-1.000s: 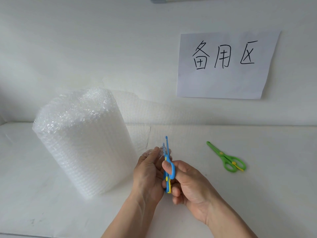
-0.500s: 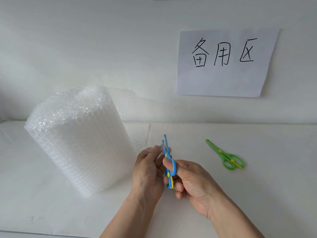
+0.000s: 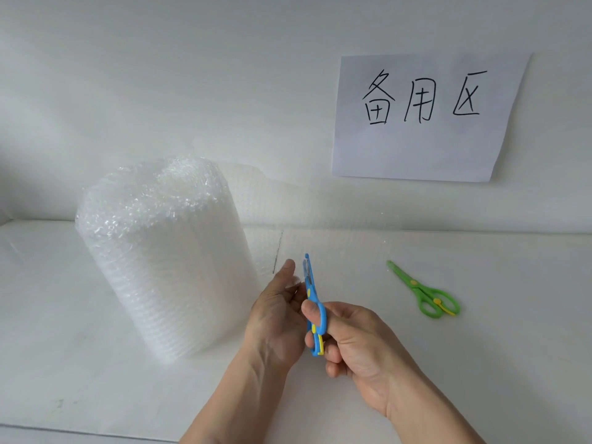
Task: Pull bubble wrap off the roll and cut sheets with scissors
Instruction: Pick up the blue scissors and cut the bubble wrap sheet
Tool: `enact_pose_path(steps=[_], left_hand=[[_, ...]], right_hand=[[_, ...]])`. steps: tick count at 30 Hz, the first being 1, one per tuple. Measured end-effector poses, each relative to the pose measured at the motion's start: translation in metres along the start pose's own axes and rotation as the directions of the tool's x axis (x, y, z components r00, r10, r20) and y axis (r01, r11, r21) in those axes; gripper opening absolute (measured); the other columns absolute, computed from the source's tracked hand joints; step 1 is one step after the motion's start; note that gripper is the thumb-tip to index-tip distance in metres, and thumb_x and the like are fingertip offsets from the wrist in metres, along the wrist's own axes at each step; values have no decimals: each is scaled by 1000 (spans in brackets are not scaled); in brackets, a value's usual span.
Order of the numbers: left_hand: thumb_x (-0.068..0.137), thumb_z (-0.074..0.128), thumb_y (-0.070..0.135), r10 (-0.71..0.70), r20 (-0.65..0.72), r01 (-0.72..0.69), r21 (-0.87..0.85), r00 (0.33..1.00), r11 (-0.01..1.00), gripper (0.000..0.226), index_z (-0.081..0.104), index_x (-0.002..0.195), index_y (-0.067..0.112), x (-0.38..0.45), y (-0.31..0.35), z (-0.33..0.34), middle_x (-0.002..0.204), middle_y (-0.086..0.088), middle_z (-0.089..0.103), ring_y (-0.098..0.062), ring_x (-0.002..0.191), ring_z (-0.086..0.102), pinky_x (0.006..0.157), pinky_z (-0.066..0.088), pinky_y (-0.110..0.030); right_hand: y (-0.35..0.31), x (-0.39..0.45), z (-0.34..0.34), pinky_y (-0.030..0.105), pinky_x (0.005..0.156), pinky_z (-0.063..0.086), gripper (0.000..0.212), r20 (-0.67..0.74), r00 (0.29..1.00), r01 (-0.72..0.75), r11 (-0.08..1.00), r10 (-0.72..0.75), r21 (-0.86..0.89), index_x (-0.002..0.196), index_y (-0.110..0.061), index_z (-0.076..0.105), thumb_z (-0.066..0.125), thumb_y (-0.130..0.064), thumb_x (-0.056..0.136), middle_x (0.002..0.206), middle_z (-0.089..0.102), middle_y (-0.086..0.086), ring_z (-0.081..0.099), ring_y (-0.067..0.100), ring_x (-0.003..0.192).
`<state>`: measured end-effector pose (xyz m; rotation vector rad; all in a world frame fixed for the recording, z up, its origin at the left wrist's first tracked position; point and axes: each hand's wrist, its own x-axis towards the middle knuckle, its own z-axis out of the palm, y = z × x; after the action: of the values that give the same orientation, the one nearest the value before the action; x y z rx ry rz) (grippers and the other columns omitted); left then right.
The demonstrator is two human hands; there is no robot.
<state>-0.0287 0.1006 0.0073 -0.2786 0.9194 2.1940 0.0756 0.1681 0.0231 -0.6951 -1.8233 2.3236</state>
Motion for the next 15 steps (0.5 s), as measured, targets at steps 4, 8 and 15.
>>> enact_pose_path(steps=[4, 8, 15], left_hand=[[84, 72, 31, 10, 6, -11, 88, 1000, 996, 31, 51, 73, 11, 12, -3, -9, 68, -5, 44, -20, 54, 49, 45, 46, -30], [88, 68, 28, 56, 18, -58, 149, 998, 987, 30, 49, 72, 10, 8, -8, -6, 59, -4, 42, -19, 37, 40, 36, 33, -23], [84, 72, 22, 122, 13, -123, 177, 992, 977, 27, 52, 69, 13, 14, -9, -10, 62, -4, 44, -20, 55, 43, 52, 39, -33]], right_hand=[[0, 1, -1, 23, 43, 40, 25, -26, 1000, 12, 1000, -12, 4, 77, -16, 75, 76, -41, 76, 63, 65, 7, 40, 11, 45], [-1, 3, -1, 22, 42, 38, 27, -26, 1000, -5, 999, 6, 43, 76, -18, 75, 74, -44, 76, 66, 65, 7, 40, 9, 44], [-2, 4, -1, 22, 43, 31, 24, -47, 999, 7, 1000, -6, 20, 74, -19, 74, 75, -43, 76, 64, 61, 5, 38, 7, 42]])
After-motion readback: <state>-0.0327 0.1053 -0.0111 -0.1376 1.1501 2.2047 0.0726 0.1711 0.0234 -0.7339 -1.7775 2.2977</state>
